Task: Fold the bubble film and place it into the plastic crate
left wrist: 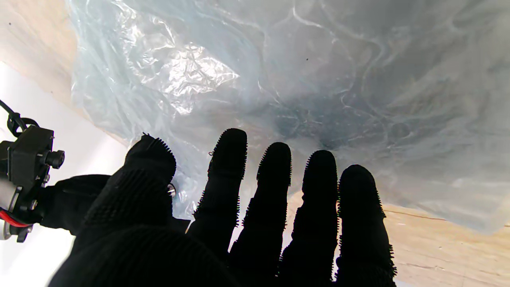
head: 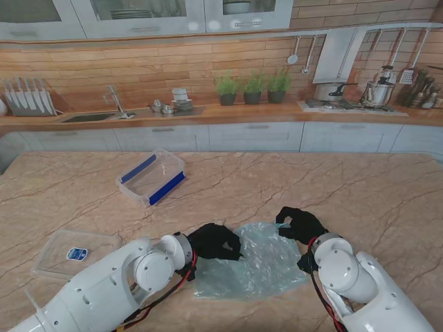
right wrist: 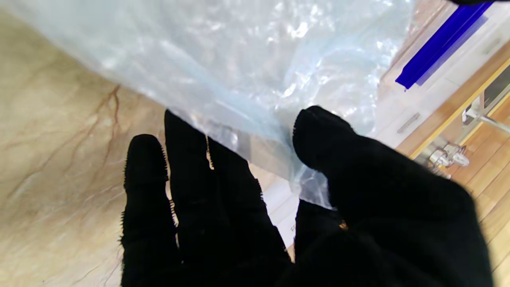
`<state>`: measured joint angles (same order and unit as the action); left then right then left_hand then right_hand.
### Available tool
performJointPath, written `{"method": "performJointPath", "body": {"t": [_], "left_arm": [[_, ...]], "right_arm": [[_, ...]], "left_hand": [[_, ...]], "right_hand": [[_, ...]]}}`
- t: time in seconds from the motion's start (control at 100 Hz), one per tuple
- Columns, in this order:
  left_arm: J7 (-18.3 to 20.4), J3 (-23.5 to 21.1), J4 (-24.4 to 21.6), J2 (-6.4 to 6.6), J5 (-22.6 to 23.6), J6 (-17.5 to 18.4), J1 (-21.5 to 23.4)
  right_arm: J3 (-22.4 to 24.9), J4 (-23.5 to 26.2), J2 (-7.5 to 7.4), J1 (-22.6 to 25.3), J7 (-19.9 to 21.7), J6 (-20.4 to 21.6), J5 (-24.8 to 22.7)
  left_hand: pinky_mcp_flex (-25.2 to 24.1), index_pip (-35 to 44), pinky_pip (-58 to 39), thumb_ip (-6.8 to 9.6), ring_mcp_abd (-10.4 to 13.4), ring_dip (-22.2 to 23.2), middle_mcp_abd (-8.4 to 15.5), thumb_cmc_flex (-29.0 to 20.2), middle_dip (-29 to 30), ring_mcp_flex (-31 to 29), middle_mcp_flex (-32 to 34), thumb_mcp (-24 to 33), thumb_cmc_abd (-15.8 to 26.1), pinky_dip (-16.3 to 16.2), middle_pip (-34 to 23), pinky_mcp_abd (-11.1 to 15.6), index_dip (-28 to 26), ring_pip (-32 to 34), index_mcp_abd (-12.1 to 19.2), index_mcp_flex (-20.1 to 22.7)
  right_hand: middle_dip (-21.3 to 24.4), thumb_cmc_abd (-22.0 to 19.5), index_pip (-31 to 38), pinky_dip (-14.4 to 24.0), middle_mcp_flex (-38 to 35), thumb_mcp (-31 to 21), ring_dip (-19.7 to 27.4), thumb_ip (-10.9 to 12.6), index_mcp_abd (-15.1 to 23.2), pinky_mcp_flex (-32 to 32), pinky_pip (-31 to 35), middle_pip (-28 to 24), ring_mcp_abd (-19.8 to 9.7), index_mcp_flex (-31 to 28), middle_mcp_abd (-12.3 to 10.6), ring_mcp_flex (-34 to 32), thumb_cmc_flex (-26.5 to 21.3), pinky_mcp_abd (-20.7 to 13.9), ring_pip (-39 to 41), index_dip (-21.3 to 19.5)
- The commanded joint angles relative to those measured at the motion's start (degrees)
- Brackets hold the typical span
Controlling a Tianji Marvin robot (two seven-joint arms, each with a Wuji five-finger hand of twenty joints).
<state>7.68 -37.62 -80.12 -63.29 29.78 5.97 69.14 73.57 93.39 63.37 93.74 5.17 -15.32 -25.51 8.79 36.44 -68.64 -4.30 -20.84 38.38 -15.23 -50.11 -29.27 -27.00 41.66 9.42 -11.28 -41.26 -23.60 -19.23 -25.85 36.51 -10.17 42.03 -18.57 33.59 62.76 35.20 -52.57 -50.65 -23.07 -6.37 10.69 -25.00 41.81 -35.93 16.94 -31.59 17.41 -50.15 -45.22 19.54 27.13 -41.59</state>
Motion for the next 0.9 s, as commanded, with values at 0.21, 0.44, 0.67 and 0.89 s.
{"method": "performJointPath", "body": {"t": [0.21, 0.44, 0.67, 0.89], "left_arm": [[-1.0, -2.1, -0.5, -1.08, -3.5, -1.1, 2.3], [-5.3, -5.2, -1.3, -2.74, -8.2, -0.9, 5.0], [-8.3, -6.7, -1.9, -4.59, -14.8, -2.2, 6.7], [-5.6, -5.2, -0.4, -5.48, -21.6, -5.9, 5.2]], "right_arm": [[1.7, 0.8, 0.83, -0.2, -0.6, -0.5, 3.8], [1.7, 0.2, 0.81, -1.8, 0.1, -0.6, 4.6], [0.8, -0.8, 0.73, -3.4, 0.3, -0.6, 3.9], [0.2, -1.1, 0.67, -4.4, 0.9, -0.6, 4.3]], "left_hand": [[0.4, -1.8, -3.0, 1.45, -1.7, 1.4, -1.0, -1.2, -0.3, -1.6, 0.8, -1.0, 1.8, -1.0, -0.9, -0.9, -0.7, 1.8, 2.2, -3.0], [0.7, -4.4, -3.1, 1.97, -1.9, 1.3, -1.0, -0.2, -0.1, -2.0, 0.6, -0.5, 2.6, -0.4, -0.9, -1.5, 0.4, 2.2, 1.7, -5.0], [0.2, -8.7, -2.5, 2.62, -2.7, 0.0, -2.3, 1.5, 1.3, -1.3, -0.3, 2.0, 3.1, 1.2, 0.5, -2.4, 3.4, 1.0, -2.3, -4.2], [-0.6, -11.9, -0.8, 2.6, -2.7, -2.1, -4.0, 1.8, 7.2, 0.0, -3.3, 2.2, 3.9, 3.1, 5.1, -2.4, 6.4, -0.9, -4.4, -3.6]], "right_hand": [[-0.9, 1.3, 1.8, -3.7, -6.5, -5.4, -5.2, -2.8, 0.3, -4.8, 18.0, -8.9, -2.5, 0.6, -1.6, -12.7, -3.1, 0.2, 13.2, 2.3], [-1.4, 1.6, 1.5, -4.5, -6.1, -6.0, -10.7, -2.6, 0.5, -5.2, 23.6, -11.8, -3.7, 0.0, -0.9, -15.1, -3.1, -1.4, 26.1, 2.3], [-1.5, 2.0, 1.6, -4.8, -5.9, -6.3, -12.2, -2.7, 0.1, -5.8, 24.4, -12.9, -3.4, -0.5, -0.2, -14.7, -3.3, -1.1, 29.5, 2.7], [-1.5, 2.2, 1.6, -5.0, -6.0, -6.4, -12.6, -2.7, 0.0, -5.8, 24.8, -13.4, -3.2, -0.7, 0.1, -14.6, -3.3, -1.2, 30.5, 2.8]]}}
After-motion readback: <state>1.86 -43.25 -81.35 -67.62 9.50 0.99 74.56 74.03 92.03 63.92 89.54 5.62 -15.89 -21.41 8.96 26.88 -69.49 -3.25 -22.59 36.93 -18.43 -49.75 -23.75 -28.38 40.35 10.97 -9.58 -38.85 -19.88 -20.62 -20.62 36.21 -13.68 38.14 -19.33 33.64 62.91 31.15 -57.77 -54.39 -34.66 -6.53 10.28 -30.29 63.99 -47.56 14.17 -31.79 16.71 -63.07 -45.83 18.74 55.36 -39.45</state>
